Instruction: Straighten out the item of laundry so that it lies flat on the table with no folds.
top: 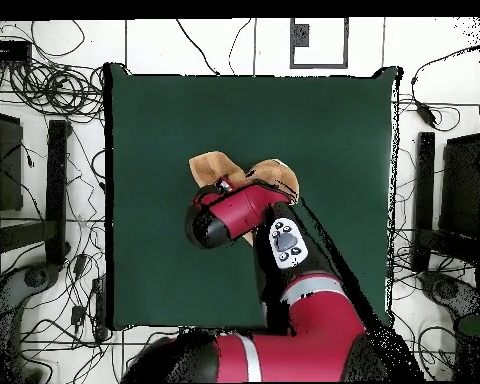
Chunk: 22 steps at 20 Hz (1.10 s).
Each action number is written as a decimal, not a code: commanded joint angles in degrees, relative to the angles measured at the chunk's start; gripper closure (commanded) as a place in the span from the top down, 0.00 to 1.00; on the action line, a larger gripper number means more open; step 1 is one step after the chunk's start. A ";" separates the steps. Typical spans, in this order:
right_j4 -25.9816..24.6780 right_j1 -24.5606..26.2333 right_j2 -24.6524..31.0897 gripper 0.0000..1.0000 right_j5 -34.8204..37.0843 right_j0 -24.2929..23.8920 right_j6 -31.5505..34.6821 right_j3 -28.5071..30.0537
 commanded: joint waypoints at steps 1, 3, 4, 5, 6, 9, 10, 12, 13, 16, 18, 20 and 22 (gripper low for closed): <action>2.49 6.02 7.07 1.00 8.60 -3.23 -1.91 0.86; 2.64 8.04 7.14 1.00 8.12 -4.27 -1.64 0.84; 2.76 9.02 7.23 1.00 7.79 -4.82 -1.49 0.79; 2.83 9.98 7.44 1.00 7.24 -5.31 -1.37 0.69; 2.58 10.45 7.39 1.00 6.67 -5.50 -1.41 0.59; 2.21 11.17 7.34 1.00 5.82 -5.52 -1.32 0.37; 2.03 11.13 7.28 1.00 5.49 -5.46 -1.13 0.39; 4.33 11.12 6.09 0.00 8.03 -4.46 1.51 -0.12; 6.14 11.10 4.97 0.00 9.45 -3.54 3.77 -0.59; 5.75 10.17 6.34 0.00 10.67 -4.44 1.00 0.66; 6.98 9.45 5.55 0.00 10.91 -3.78 2.47 1.14; 7.98 9.06 5.34 0.00 11.70 -3.27 2.68 1.32; 9.47 8.98 5.08 0.00 11.88 -2.81 4.02 1.50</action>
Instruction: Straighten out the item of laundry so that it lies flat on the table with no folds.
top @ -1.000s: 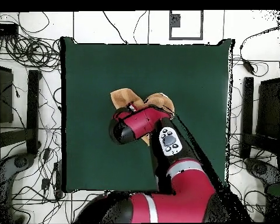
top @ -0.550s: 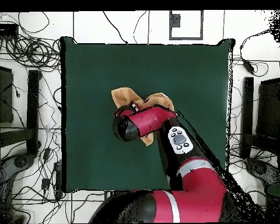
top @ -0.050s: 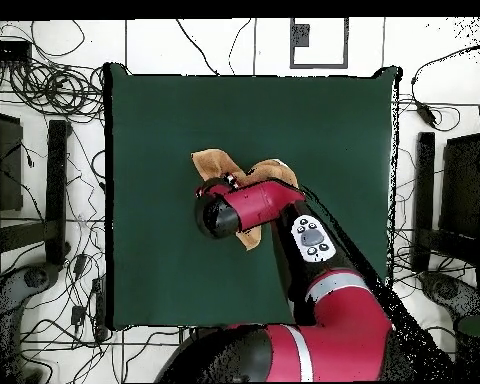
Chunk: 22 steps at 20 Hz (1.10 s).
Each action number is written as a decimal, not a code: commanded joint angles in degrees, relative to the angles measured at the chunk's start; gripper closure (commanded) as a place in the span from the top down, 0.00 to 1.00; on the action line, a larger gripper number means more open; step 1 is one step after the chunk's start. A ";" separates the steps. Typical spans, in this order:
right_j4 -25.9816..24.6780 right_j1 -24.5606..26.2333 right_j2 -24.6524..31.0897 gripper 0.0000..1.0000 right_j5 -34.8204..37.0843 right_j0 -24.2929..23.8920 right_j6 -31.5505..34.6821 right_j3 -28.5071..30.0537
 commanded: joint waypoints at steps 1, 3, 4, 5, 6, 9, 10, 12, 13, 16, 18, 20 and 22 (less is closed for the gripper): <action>3.82 7.50 1.10 0.00 10.46 2.46 4.76 1.94; 5.46 6.87 1.10 0.00 10.85 2.83 5.90 2.89; 6.32 6.38 1.49 0.00 11.56 2.86 5.98 3.60; 7.28 5.89 2.11 0.00 12.45 2.82 5.93 4.42; 8.18 5.25 2.78 0.00 13.24 2.78 5.73 5.39; 11.45 3.24 4.86 0.00 15.78 2.52 5.73 8.56; 12.86 2.55 5.10 0.00 16.90 2.65 6.25 9.53; 15.25 1.53 4.89 0.00 18.59 3.31 7.61 10.94; 16.37 1.20 4.63 0.00 19.73 3.67 7.98 11.34; 18.57 0.83 3.69 0.00 21.20 4.44 8.57 12.27; 19.43 0.91 3.10 0.00 21.69 4.56 8.40 12.77; 20.04 0.94 2.65 0.00 22.12 4.66 8.13 13.28; 20.20 0.68 2.23 0.00 22.40 4.79 7.62 13.94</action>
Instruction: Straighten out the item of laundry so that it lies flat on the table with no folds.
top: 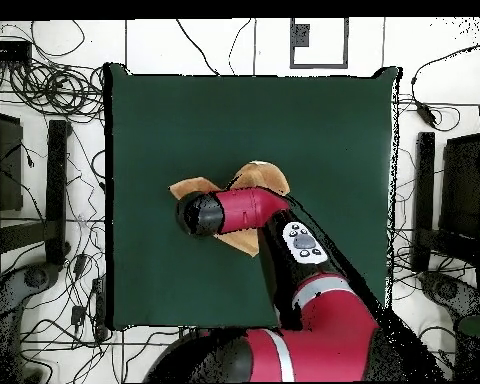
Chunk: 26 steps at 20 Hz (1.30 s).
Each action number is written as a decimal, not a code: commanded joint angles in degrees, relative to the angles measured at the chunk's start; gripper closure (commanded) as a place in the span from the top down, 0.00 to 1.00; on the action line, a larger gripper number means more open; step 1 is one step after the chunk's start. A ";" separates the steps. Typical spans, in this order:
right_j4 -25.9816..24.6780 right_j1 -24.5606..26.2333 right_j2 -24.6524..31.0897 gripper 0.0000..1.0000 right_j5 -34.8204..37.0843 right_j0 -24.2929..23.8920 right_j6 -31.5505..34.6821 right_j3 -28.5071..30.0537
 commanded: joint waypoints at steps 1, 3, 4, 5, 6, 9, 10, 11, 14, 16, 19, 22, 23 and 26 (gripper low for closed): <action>3.65 1.93 2.04 0.00 9.10 2.67 7.56 9.12; 3.80 1.63 2.01 0.00 9.07 2.60 7.31 9.94; 3.90 1.44 2.08 0.00 9.12 2.53 7.13 10.38; 4.00 1.23 2.16 0.00 9.06 2.54 7.07 10.89; 4.13 1.00 2.24 0.00 9.07 2.50 6.97 11.32; 4.60 0.56 2.27 0.00 8.98 2.67 7.13 12.19; 4.71 0.34 2.16 0.00 8.91 2.77 7.23 12.47; 4.75 0.46 2.00 0.00 8.88 2.99 7.26 12.05; 4.47 0.77 1.32 0.00 8.30 3.38 7.31 11.26; 3.96 0.63 0.60 0.00 7.78 3.87 7.41 10.29; 2.32 0.13 -1.33 0.00 4.87 5.31 8.22 8.15; 1.11 0.50 -2.92 0.00 2.84 6.47 8.40 5.90; 1.25 0.73 -2.93 0.00 2.17 6.34 8.41 5.92; 2.44 0.57 -1.80 0.00 0.54 5.73 8.37 6.08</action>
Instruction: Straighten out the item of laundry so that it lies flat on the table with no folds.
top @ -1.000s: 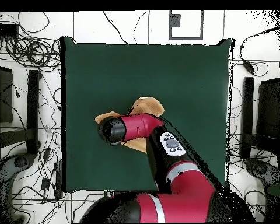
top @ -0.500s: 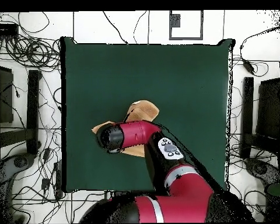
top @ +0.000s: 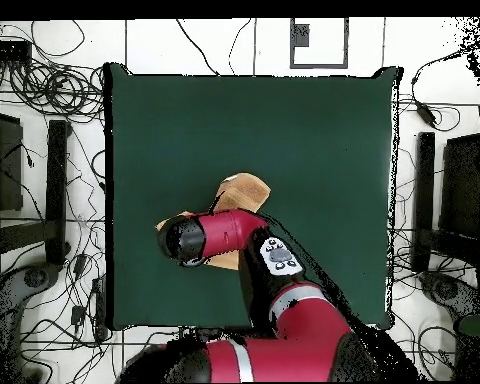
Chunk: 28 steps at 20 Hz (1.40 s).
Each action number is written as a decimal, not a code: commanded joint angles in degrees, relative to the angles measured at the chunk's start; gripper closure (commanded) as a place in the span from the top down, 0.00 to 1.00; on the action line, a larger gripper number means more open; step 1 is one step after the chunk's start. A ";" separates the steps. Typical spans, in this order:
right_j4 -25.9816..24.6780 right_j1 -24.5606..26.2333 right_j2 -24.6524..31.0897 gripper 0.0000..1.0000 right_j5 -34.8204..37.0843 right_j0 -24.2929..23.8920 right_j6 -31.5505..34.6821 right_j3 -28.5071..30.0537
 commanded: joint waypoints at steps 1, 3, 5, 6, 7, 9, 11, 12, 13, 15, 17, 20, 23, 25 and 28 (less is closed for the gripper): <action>0.98 1.82 0.96 0.00 -1.86 1.32 8.07 -0.78; 1.73 1.69 1.79 0.00 -3.37 0.88 8.41 -0.87; 1.84 2.05 1.64 0.00 -4.04 1.02 8.75 -1.68; 1.93 2.00 1.75 0.00 -4.25 0.90 8.77 -1.67; 2.13 1.97 1.82 0.00 -4.14 0.94 8.79 -1.95; 2.11 1.83 2.28 1.00 -4.71 0.68 8.45 -1.85; 2.97 1.87 2.10 1.00 -5.46 0.64 9.74 -1.93; 3.41 1.88 2.00 1.00 -5.83 0.62 10.38 -1.97; 2.39 1.35 2.75 1.00 -6.88 0.15 8.95 -1.55; 2.14 -0.30 3.76 1.00 -4.49 -0.34 6.86 -0.82; 3.52 -2.19 4.24 1.00 -3.15 -0.47 7.69 -0.04; 4.05 -4.00 4.74 1.00 -0.95 -0.56 7.05 0.49; 4.75 -5.17 4.97 1.00 0.20 -0.84 6.81 0.74; 5.21 -6.43 5.28 1.00 1.11 -0.99 6.28 1.10; 6.72 -9.18 6.71 1.00 2.98 -1.76 5.36 2.44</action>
